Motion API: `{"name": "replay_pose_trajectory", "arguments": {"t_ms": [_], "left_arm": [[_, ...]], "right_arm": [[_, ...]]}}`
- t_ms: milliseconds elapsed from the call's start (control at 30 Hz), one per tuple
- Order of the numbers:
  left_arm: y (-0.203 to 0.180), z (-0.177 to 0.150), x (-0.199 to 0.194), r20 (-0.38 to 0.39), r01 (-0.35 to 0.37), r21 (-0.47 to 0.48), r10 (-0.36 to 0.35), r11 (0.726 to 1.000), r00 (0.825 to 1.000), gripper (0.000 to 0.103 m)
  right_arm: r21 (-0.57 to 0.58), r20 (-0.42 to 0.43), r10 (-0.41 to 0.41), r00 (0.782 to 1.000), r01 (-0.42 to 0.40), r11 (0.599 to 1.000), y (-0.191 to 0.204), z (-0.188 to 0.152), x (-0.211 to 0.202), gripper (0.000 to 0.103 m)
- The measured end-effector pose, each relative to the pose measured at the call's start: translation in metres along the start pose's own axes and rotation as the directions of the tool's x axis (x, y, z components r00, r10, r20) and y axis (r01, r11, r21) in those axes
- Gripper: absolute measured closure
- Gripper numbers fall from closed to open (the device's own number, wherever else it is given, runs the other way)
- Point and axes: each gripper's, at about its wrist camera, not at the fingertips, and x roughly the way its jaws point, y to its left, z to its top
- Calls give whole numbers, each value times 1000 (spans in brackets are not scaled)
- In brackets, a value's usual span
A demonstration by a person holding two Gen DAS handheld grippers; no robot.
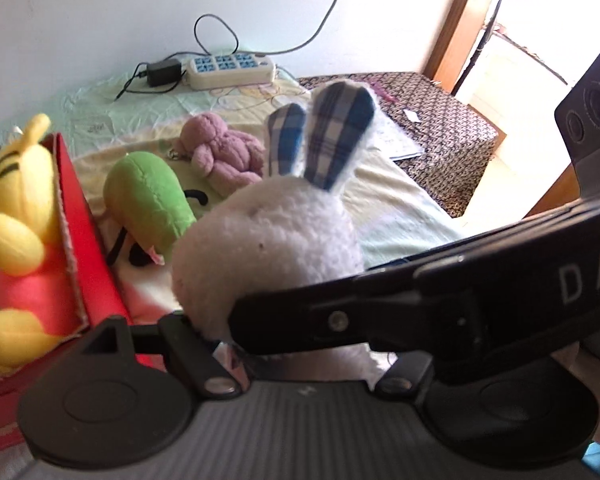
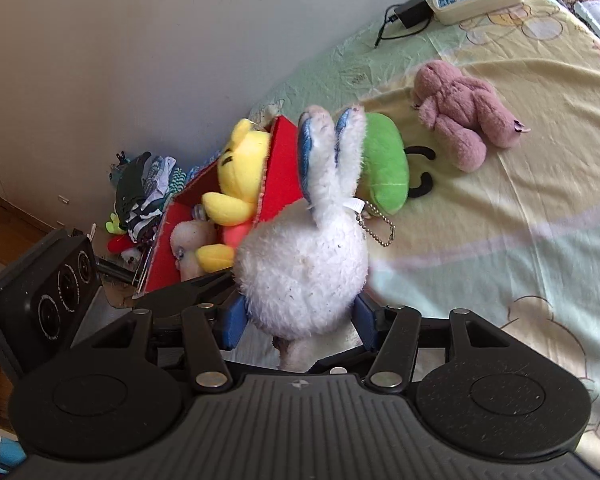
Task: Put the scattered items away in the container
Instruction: 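Lift and carry the white bunny with both grippers over the red box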
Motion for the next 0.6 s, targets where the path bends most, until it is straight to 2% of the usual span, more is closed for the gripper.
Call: {"name": "replay_pose_trajectory", "arguments": {"t_ms": [167,367,467,600], "left_arm": [[23,-6,-56,93,37,50,-42,998,995,27],[56,-4,-122,212,0,74,-16,997,977,27],[77,-2,-143,250,-28,63,12,998,968,27],[115,-1,-155,243,-46,-9,47,999,969,27]], "right_arm": [[-45,94,-2,996,6,999,53,-14,-5,46],[-126,185,64,981,-41,991,113,-12,0,45],[-184,185,86,979,-51,982,142,-5,12,45],[-218,132,95,987,-65,974,165,12,45,45]]}}
